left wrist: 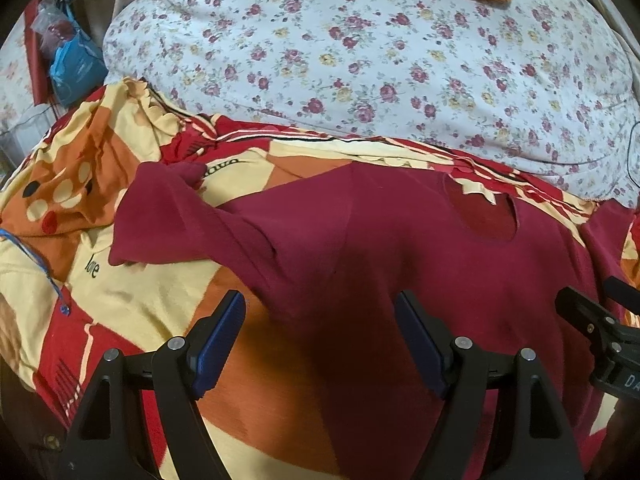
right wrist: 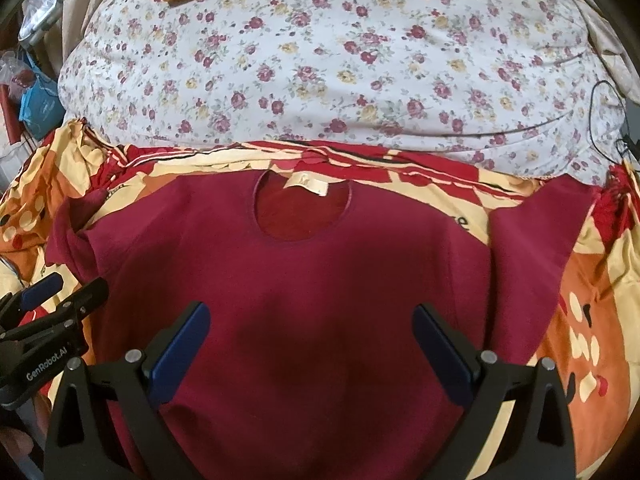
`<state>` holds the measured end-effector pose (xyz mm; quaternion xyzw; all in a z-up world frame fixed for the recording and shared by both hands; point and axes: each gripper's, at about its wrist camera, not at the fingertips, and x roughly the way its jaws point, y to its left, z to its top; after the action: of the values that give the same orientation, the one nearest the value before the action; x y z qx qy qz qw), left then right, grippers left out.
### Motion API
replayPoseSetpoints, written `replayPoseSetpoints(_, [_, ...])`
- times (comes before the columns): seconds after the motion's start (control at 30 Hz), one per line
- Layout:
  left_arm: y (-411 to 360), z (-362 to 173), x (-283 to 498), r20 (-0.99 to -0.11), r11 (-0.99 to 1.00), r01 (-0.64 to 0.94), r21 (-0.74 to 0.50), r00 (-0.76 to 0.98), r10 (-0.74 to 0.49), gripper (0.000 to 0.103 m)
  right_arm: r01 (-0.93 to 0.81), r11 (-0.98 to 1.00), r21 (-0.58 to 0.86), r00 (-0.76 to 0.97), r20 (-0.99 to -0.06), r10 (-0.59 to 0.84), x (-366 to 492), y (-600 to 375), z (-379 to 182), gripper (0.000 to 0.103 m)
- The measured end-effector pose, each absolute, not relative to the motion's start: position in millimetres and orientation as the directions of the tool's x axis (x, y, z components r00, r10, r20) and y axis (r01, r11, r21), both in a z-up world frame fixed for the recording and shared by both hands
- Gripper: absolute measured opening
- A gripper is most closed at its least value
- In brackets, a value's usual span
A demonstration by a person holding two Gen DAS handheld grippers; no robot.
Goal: Fold small clothes
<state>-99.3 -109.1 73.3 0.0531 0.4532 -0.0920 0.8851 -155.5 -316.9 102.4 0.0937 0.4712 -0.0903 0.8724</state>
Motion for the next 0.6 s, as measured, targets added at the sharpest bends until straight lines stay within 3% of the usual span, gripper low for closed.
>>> replayPoseSetpoints(0.6, [-41,77,-47,-0.812,0.999,0.029,-0.022,0.583,-0.035,0.069,0.136,0.988,0.074,0.524,-0.852,-0.008,-136,-283,98,0.102])
